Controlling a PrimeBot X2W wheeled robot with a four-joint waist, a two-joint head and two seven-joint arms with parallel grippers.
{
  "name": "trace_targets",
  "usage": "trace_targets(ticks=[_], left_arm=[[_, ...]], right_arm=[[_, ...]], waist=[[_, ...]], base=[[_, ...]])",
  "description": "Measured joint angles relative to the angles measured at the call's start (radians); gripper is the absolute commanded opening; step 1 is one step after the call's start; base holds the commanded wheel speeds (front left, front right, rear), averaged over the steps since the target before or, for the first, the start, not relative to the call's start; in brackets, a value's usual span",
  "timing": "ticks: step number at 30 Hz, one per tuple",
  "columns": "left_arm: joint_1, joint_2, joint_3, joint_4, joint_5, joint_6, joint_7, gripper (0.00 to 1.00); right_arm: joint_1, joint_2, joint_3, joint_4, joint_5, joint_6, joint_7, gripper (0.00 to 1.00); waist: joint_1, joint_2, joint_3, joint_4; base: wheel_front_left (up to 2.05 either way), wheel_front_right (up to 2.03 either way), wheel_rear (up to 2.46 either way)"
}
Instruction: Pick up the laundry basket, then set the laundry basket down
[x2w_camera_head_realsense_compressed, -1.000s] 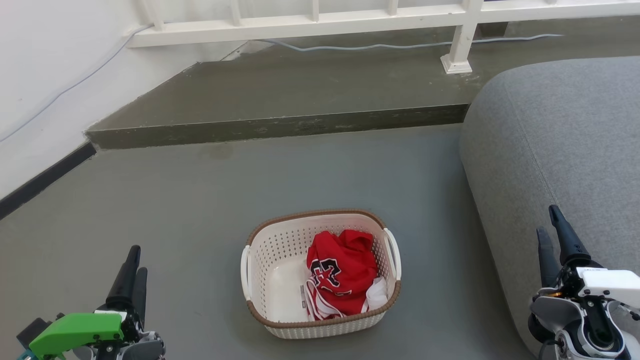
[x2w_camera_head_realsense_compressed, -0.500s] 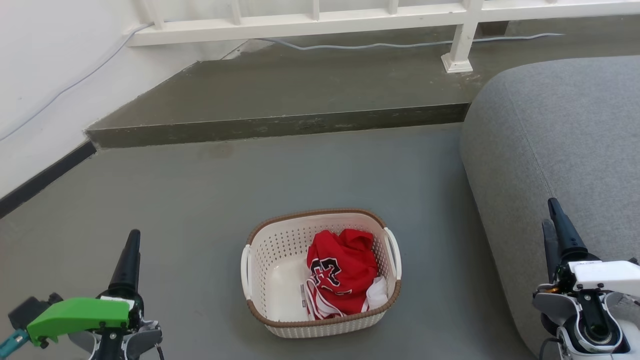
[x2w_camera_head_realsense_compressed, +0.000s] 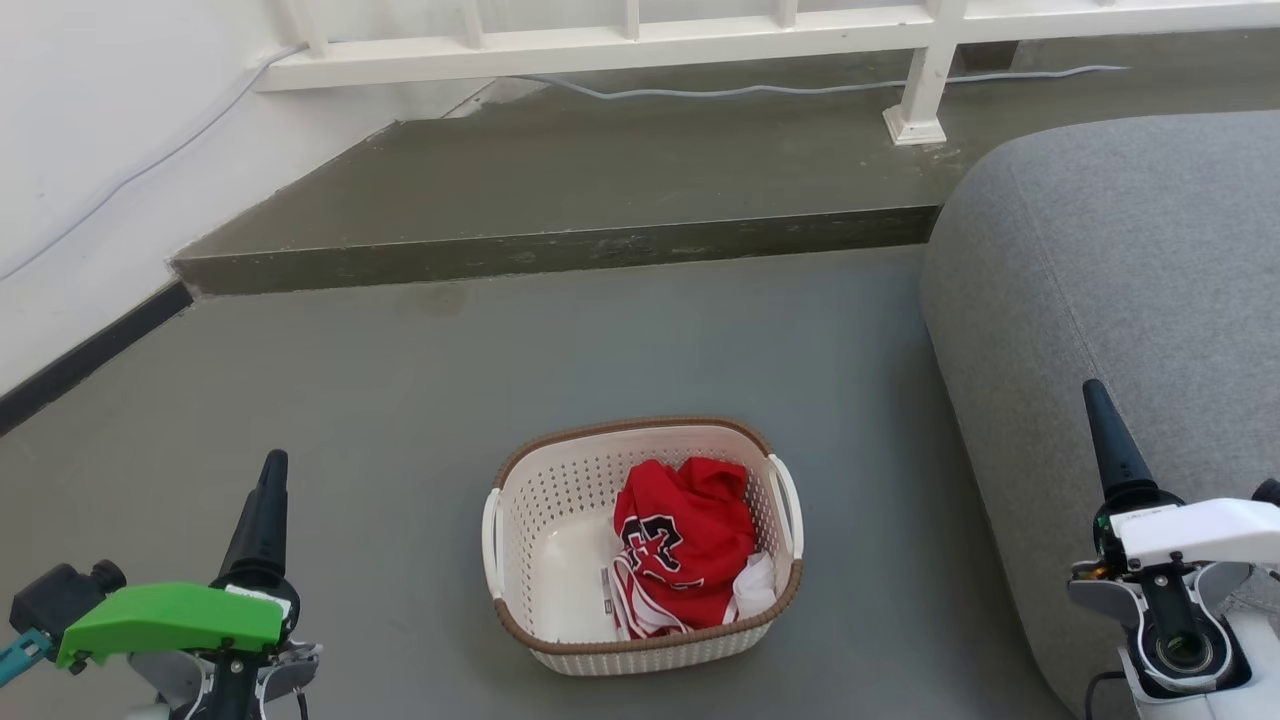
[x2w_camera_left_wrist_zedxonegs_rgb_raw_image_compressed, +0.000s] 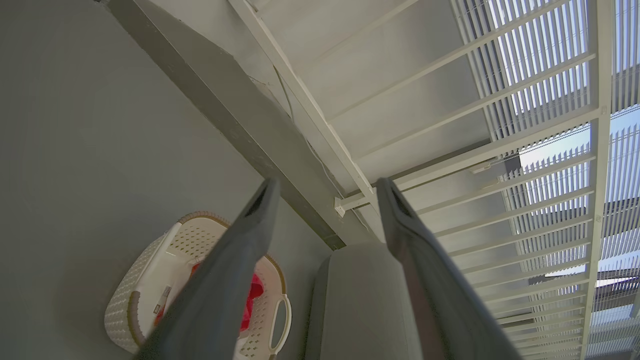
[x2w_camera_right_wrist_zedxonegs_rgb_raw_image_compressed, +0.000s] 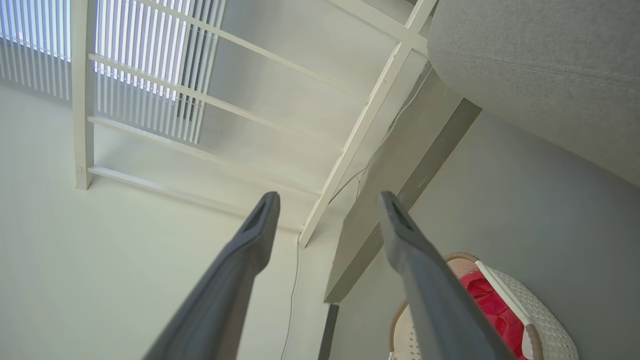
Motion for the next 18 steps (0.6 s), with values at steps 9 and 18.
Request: trace_targets(ticks=[9, 18], left_arm=[[-0.017, 0.007, 0.001, -0.036, 0.150, 0.002, -0.026, 1.00], [-0.027, 0.008, -0.012, -0.071, 0.312, 0.019, -0.054, 1.00]], right_arm=[[-0.023, -0.025, 0.040, -0.006, -0.167, -0.028, -0.027, 1.00], [-0.042, -0.042, 0.074, -0.034, -0.337, -0.053, -0.053, 1.00]], waist=[[0.0000, 0.0000, 0.002, 0.001], [0.0000, 0.0000, 0.006, 0.001]], base=[[0.00, 0.00, 0.00], [0.00, 0.00, 0.00]])
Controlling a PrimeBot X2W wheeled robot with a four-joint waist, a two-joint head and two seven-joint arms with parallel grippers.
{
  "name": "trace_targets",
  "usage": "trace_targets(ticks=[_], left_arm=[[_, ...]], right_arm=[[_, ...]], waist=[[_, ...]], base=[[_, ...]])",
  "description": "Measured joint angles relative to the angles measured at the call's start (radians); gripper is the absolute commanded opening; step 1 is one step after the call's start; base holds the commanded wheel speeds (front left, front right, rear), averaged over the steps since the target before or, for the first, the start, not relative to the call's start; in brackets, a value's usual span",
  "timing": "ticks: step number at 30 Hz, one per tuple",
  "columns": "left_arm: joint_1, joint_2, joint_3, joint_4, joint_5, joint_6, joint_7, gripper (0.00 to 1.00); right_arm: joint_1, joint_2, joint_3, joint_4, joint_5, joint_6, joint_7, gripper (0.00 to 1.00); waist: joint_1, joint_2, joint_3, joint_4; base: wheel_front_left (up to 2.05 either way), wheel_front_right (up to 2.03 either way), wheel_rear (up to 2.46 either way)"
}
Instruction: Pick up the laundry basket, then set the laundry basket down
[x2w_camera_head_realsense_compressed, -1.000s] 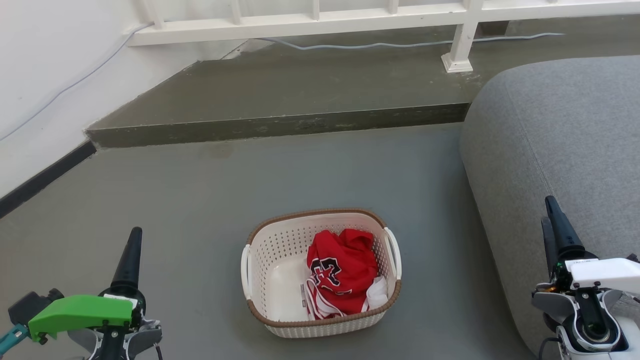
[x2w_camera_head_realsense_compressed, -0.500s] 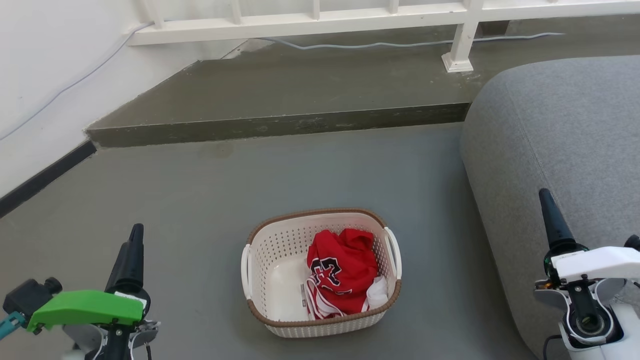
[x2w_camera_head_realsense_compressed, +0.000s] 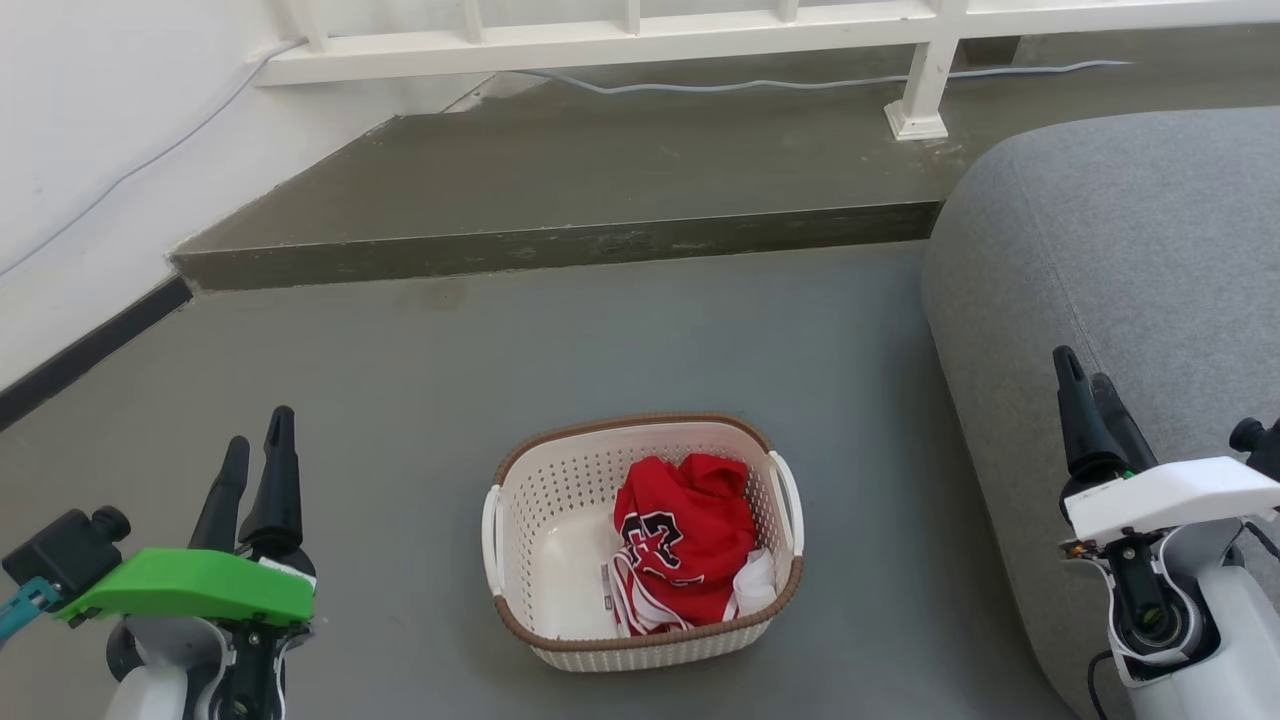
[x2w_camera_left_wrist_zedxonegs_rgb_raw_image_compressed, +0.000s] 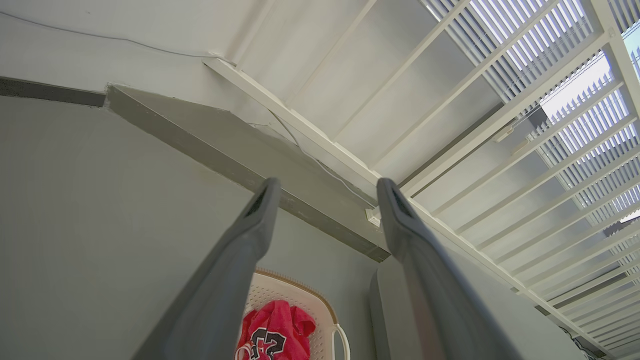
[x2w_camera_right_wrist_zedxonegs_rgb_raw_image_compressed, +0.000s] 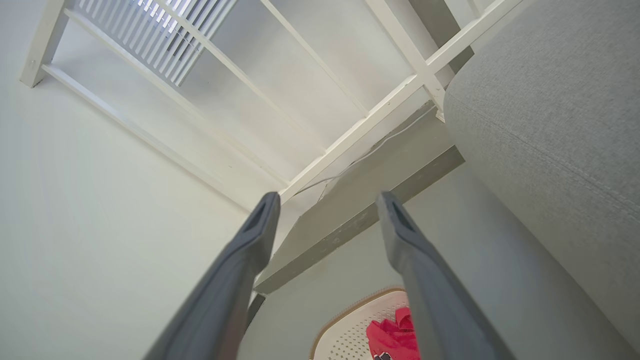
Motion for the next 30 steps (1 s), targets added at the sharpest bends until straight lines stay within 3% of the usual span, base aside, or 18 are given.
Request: trace_targets(ticks=[17, 30], left_arm=[[0.000, -0.001, -0.049, -0.018, 0.251, 0.026, -0.053, 1.00], [0.002, -0.003, -0.074, -0.016, 0.427, 0.044, -0.098, 1.00]], right_arm=[[-0.001, -0.005, 0.058, -0.008, -0.247, -0.052, -0.053, 1.00], [-0.001, -0.007, 0.091, 0.005, -0.422, -0.070, -0.097, 1.00]], waist=[[0.0000, 0.0000, 0.006, -0.002], [0.0000, 0.0000, 0.005, -0.004]], base=[[0.00, 0.00, 0.00], [0.00, 0.00, 0.00]])
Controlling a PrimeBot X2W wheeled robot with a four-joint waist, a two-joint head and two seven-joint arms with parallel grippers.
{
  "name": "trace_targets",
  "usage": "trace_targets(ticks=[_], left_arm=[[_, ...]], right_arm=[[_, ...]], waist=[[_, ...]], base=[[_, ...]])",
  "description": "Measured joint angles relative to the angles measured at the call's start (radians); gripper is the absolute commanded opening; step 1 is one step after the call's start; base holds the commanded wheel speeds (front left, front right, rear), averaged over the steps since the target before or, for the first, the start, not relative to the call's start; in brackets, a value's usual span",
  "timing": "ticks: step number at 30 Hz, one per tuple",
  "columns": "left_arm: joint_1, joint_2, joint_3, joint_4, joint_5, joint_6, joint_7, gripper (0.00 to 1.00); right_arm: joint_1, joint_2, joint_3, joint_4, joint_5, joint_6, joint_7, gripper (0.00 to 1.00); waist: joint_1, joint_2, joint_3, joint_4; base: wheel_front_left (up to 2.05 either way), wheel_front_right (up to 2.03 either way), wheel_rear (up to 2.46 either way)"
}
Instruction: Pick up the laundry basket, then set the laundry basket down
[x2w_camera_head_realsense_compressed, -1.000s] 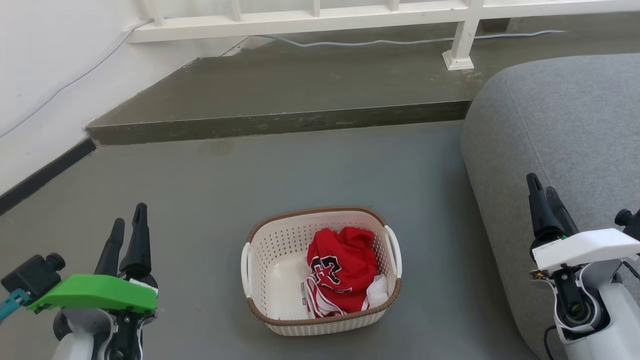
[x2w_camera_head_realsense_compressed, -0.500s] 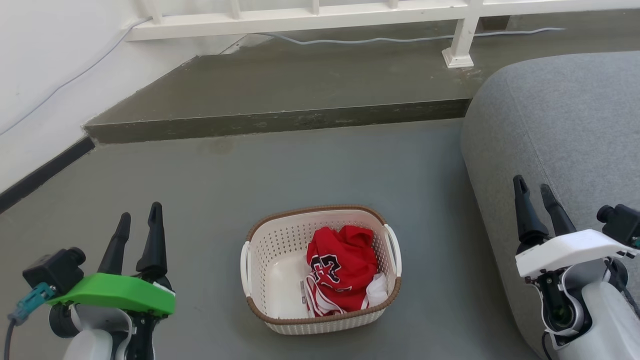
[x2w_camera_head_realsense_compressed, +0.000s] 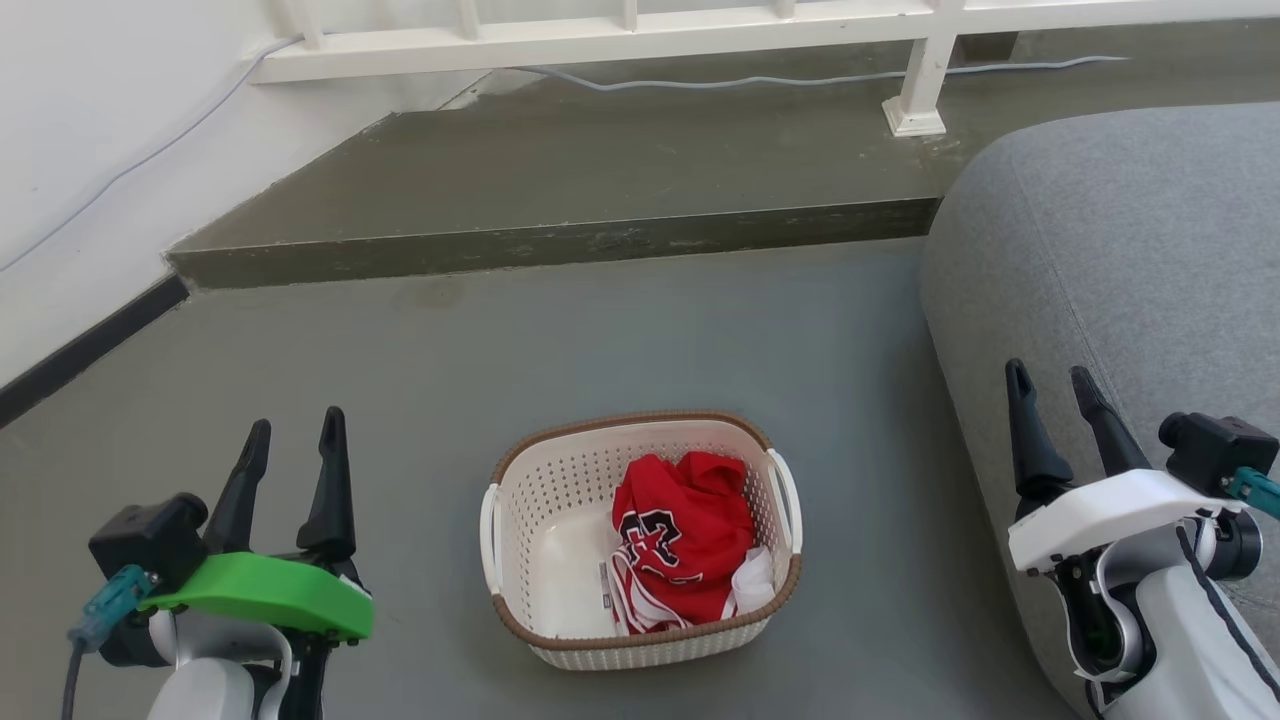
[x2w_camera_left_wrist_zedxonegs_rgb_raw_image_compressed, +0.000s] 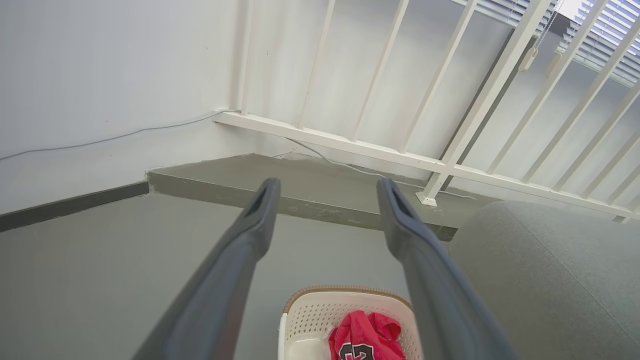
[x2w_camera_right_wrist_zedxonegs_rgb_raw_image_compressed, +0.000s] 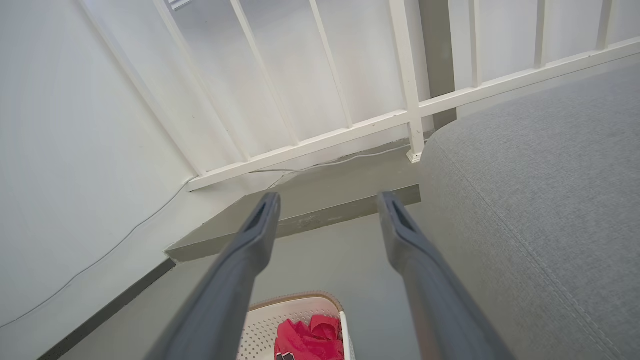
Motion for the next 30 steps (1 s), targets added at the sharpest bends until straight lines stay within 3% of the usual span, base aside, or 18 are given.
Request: trace_targets(ticks=[20, 30], left_arm=[[0.002, -0.018, -0.017, 0.031, 0.205, 0.009, -0.063, 1.00], [0.002, -0.024, -0.009, 0.049, 0.209, 0.009, -0.065, 1.00]], right_arm=[[0.000, -0.005, 0.024, 0.010, -0.232, -0.017, -0.063, 1.00], [-0.001, -0.001, 0.019, 0.011, -0.252, -0.016, -0.066, 1.00]], waist=[[0.0000, 0.0000, -0.004, -0.001], [0.0000, 0.0000, -0.005, 0.000]], base=[[0.00, 0.00, 0.00], [0.00, 0.00, 0.00]])
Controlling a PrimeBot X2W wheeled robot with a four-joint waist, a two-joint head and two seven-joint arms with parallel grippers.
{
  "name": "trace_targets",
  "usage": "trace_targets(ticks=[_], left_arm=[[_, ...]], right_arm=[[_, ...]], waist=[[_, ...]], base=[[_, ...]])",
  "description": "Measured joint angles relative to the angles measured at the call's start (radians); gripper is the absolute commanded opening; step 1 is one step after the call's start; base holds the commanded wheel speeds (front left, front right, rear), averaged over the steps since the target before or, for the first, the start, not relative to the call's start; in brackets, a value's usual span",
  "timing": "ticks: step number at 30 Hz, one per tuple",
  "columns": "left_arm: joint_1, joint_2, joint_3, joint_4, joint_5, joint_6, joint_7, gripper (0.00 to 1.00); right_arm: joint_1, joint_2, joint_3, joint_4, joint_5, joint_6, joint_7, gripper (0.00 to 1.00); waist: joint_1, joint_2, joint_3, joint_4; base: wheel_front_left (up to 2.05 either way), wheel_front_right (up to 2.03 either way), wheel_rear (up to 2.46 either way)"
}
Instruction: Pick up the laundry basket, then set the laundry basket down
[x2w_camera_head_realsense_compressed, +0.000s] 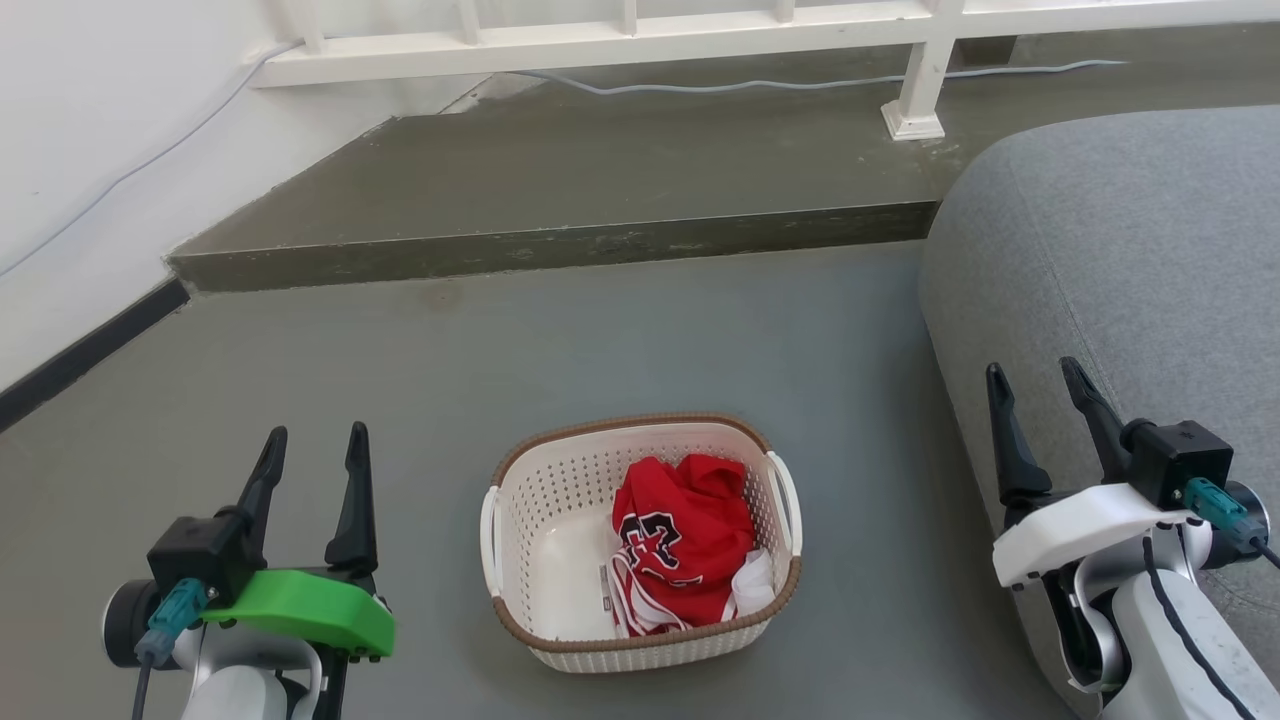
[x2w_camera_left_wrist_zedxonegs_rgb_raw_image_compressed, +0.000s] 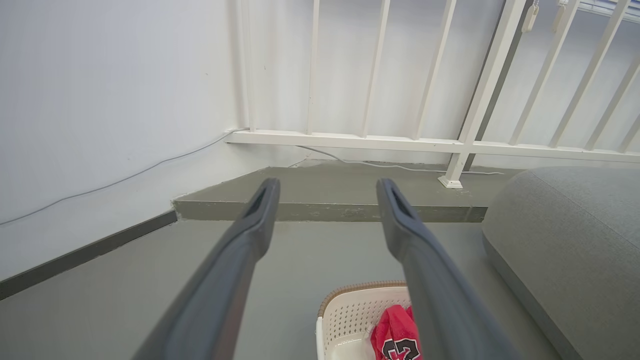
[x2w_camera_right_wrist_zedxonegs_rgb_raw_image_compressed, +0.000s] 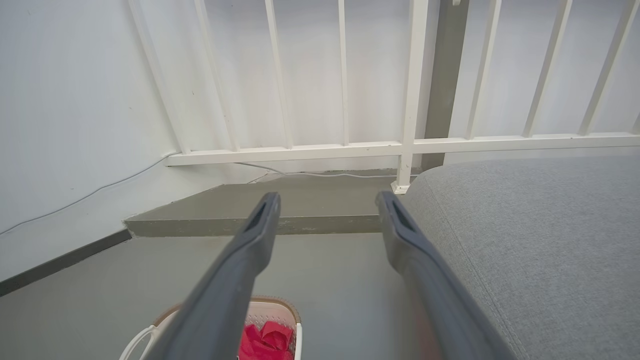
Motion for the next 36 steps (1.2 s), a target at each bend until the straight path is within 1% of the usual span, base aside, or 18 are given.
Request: trace_targets(ticks=[8, 11, 23, 28, 36], left_arm=[[0.000, -0.004, 0.006, 0.015, 0.000, 0.000, 0.000, 1.00], [0.000, -0.006, 0.006, 0.020, 0.000, -0.001, 0.000, 1.00], [0.000, -0.010, 0.011, 0.037, 0.000, -0.002, 0.000, 1.00], [-0.002, -0.012, 0.013, 0.034, 0.000, -0.002, 0.000, 1.00], [-0.022, -0.020, 0.013, 0.022, 0.000, -0.002, 0.000, 1.00]], right_arm=[[0.000, 0.005, -0.006, 0.004, -0.007, 0.002, 0.000, 1.00], [0.000, 0.005, -0.011, 0.009, -0.008, 0.010, 0.000, 1.00], [0.000, 0.012, -0.021, 0.020, -0.014, 0.019, 0.000, 1.00], [0.000, 0.013, -0.027, 0.021, -0.015, 0.027, 0.000, 1.00], [-0.022, 0.017, -0.036, 0.022, -0.015, 0.029, 0.000, 1.00]], waist=[[0.0000, 0.0000, -0.002, 0.001], [0.0000, 0.0000, -0.002, 0.001], [0.0000, 0.0000, 0.001, 0.005], [0.0000, 0.0000, 0.018, 0.006], [0.0000, 0.0000, 0.070, 0.009]], base=[[0.00, 0.00, 0.00], [0.00, 0.00, 0.00], [0.00, 0.00, 0.00], [0.00, 0.00, 0.00], [0.00, 0.00, 0.00]])
